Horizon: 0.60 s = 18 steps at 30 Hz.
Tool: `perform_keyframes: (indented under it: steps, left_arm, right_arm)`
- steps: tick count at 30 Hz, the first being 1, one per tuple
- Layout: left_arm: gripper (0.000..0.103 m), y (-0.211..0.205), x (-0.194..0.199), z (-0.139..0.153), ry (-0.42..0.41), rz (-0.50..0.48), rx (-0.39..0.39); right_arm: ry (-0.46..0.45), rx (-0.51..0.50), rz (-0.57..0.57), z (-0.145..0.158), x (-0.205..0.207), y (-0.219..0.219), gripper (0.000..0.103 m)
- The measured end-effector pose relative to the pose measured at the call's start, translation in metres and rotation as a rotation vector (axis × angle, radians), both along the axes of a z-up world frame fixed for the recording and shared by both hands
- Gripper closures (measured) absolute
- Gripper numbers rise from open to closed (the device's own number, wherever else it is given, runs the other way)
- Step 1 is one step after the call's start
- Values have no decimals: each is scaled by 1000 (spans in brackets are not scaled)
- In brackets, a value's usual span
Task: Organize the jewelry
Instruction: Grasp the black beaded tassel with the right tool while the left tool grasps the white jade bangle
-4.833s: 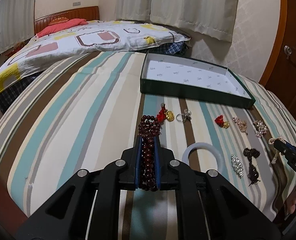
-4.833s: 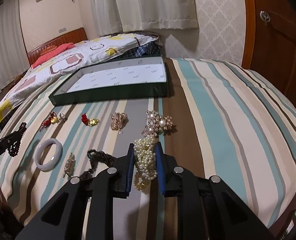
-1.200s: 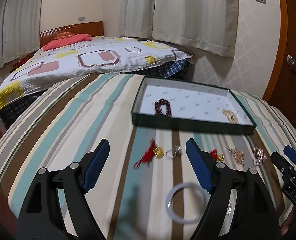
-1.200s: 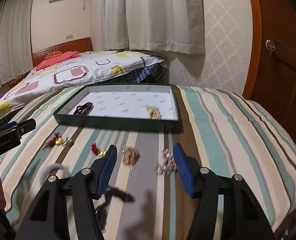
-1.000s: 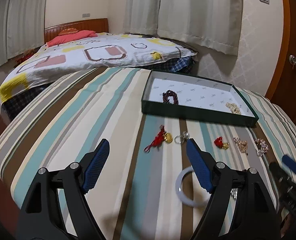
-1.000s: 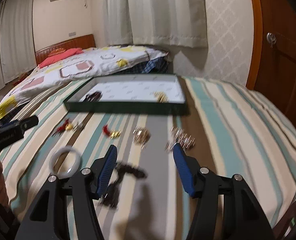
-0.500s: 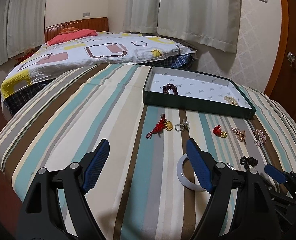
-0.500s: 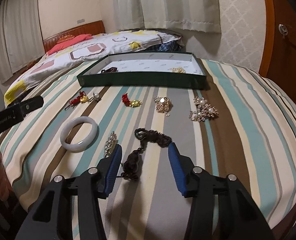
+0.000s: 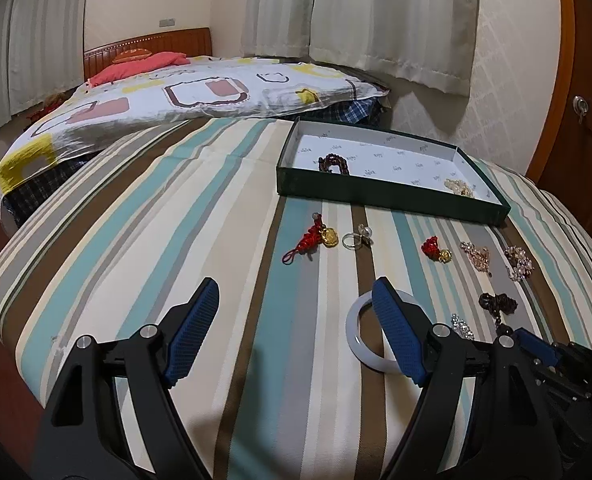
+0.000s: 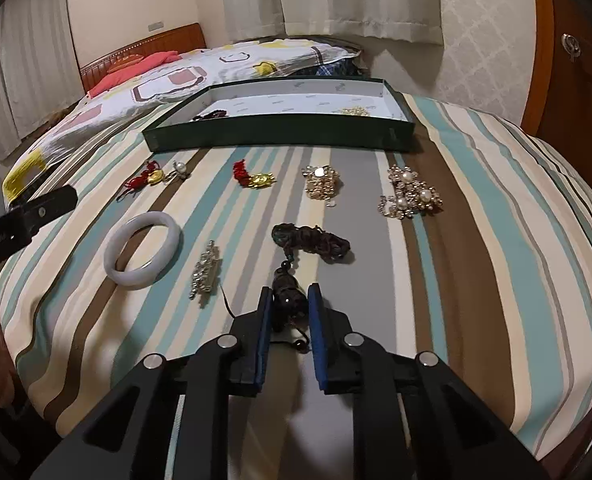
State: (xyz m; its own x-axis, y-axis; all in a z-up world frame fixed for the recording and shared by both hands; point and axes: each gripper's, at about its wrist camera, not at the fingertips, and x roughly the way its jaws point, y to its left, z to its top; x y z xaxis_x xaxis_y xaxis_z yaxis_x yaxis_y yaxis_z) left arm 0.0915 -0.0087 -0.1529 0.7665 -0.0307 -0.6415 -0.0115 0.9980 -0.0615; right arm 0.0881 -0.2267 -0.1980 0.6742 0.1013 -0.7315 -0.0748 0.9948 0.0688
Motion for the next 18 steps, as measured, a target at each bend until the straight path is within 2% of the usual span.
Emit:
perform_keyframes:
  steps: [18]
  left_arm:
    - [26,-24,5,-12,33,-57,-2]
  right_arm:
    - [-24,1,-107,0,8,-42,85]
